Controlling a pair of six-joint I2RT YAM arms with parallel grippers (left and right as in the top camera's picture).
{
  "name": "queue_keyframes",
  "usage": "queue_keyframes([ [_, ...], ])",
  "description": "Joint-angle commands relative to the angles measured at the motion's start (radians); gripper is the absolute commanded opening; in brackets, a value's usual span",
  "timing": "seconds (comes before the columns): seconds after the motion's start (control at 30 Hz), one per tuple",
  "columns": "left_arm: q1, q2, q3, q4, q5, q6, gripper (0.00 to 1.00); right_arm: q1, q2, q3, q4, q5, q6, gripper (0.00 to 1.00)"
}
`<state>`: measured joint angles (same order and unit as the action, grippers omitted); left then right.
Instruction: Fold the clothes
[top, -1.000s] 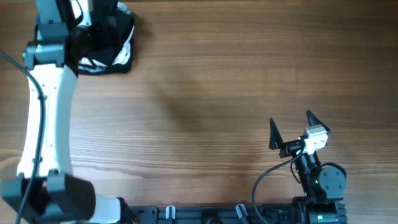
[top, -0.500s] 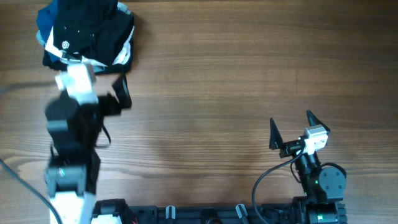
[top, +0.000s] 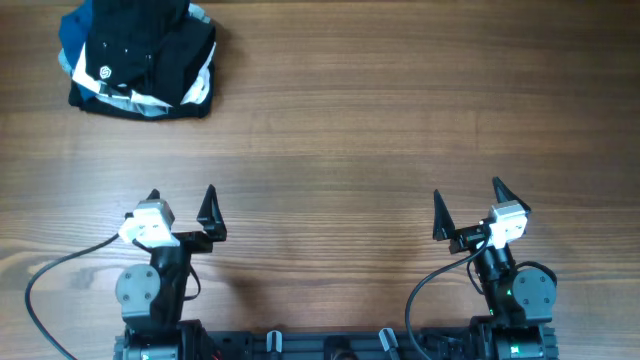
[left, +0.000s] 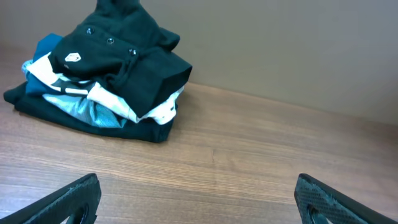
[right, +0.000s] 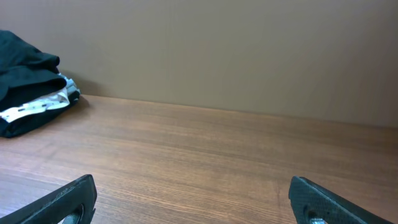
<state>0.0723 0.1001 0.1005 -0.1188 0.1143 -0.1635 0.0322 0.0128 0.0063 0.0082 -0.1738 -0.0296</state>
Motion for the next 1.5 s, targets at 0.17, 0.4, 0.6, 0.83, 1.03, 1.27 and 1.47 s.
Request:
queue_keyframes([
  [0.17,0.023,-0.097,-0.095,0.089,0.035,-0.054,1.0,0.004,-0.008,-0.001,0.005,0.02,0.01,1.0],
  [0.4,0.043,-0.097,-0.095,0.055,0.031,-0.054,1.0,0.004,-0.008,-0.001,0.005,0.02,0.01,1.0],
  [0.6,0.043,-0.094,-0.095,0.055,0.031,-0.054,1.0,0.004,-0.008,-0.001,0.005,0.02,0.01,1.0],
  [0.83,0.043,-0.093,-0.095,0.055,0.031,-0.054,1.0,0.004,-0.008,-0.001,0.005,0.02,0.01,1.0],
  [1.03,0.043,-0.093,-0.095,0.055,0.031,-0.054,1.0,0.004,-0.008,-0.001,0.005,0.02,0.011,1.0],
  [1.27,0.043,-0.093,-0.095,0.055,0.031,-0.054,1.0,0.004,-0.008,-0.001,0.005,0.02,0.01,1.0],
  [1.47,0.043,-0.093,-0.095,0.055,0.031,-0.054,1.0,0.004,-0.008,-0.001,0.005,0.02,0.01,1.0],
])
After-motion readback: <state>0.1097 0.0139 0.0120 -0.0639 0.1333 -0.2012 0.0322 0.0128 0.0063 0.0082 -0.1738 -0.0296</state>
